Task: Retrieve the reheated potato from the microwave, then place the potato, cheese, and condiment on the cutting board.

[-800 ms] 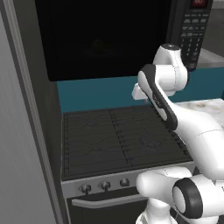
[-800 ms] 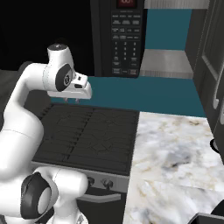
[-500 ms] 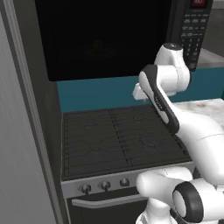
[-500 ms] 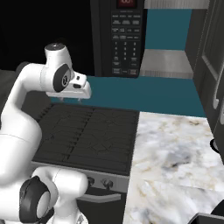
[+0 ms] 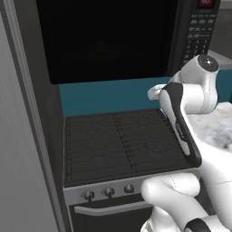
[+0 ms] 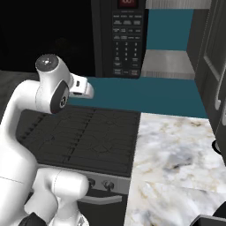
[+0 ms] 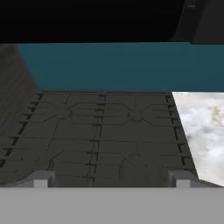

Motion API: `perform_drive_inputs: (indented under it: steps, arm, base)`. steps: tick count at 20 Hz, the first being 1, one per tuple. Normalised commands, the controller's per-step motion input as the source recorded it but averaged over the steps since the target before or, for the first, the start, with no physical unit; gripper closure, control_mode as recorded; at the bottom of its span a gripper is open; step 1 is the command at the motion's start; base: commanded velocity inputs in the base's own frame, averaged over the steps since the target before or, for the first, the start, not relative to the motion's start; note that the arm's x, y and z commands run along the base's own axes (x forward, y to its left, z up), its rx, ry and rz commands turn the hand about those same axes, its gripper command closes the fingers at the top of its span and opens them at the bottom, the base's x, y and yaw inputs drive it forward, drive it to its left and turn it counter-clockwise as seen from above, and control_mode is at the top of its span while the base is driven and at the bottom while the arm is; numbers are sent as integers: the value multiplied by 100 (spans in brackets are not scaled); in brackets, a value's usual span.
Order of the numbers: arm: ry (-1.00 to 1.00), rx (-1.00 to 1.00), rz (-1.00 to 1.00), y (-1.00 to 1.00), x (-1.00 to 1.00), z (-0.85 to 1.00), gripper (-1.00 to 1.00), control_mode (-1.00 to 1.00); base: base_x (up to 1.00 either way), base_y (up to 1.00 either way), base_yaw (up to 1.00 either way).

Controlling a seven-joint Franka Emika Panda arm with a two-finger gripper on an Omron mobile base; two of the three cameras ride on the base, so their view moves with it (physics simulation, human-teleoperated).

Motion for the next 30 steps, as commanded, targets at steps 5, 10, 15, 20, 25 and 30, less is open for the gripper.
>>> perform_drive_inputs:
  steps: [5, 10, 15, 20, 25, 30]
  arm:
    - [-18, 6, -2, -22, -4, 50, -100, -100]
    - [-1, 2, 0, -19, 1, 56, -100, -100]
    - [0, 0, 0, -23, 2, 49, -100, -100]
    - [-6, 0, 2, -18, 14, 30, -100, -100]
    - [-12, 0, 3, -10, 25, 25, -100, -100]
    - [-2, 0, 3, -6, 34, 26, -100, -100]
  base:
    - [0, 0, 0]
    - [0, 0, 0]
    - [0, 0, 0]
    - [0, 0, 0]
    - [0, 0, 0]
    - [0, 0, 0]
